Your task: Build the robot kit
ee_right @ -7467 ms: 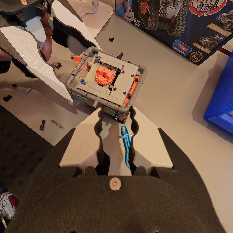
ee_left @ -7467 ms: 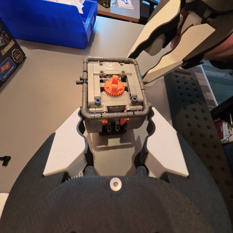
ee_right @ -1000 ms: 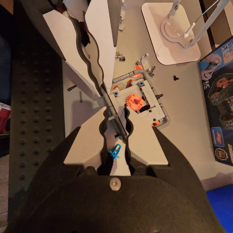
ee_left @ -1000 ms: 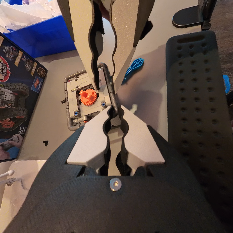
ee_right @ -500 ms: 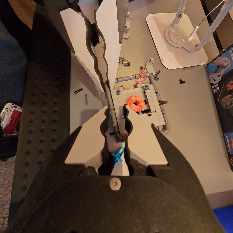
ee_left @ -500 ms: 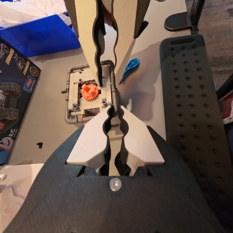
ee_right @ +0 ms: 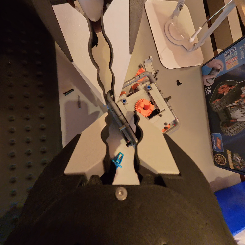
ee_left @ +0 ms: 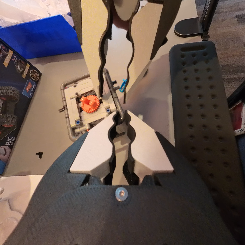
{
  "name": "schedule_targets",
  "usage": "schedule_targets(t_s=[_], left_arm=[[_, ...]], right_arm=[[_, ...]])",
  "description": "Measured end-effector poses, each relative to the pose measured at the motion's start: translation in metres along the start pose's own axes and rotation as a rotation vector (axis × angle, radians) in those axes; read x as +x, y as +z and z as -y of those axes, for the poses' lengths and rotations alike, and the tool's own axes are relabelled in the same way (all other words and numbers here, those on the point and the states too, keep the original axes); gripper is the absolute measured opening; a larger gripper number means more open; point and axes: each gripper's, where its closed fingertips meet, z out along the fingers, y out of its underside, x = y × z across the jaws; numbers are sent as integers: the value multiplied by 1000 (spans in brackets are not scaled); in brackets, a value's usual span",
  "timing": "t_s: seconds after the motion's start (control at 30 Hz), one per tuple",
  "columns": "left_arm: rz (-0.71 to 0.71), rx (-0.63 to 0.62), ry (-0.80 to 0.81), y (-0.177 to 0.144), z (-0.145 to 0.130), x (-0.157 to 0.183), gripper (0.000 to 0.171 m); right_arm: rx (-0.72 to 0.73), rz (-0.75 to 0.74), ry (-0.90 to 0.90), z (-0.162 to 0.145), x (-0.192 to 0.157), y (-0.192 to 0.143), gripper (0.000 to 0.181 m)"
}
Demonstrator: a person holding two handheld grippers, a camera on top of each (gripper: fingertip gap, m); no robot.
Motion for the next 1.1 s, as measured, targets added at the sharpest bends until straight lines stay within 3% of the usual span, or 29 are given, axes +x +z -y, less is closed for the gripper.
schedule_targets(t_s=[0.6, 0.8, 0.97, 1.1], left_arm=[[-15, -36, 66, -6, -4, -4, 6], [-66, 12, 19, -9, -7, -5, 6], [-179, 97, -182, -11, -8, -5, 6], [-60, 76, -105, -8, -6, -5, 6]], right_arm=[[43, 30, -38, -2, 4, 2, 22], [79, 39, -25, 0, 2, 4, 21], [107, 42, 14, 2, 2, 5, 22], [103, 37, 28, 3, 0, 5, 22]])
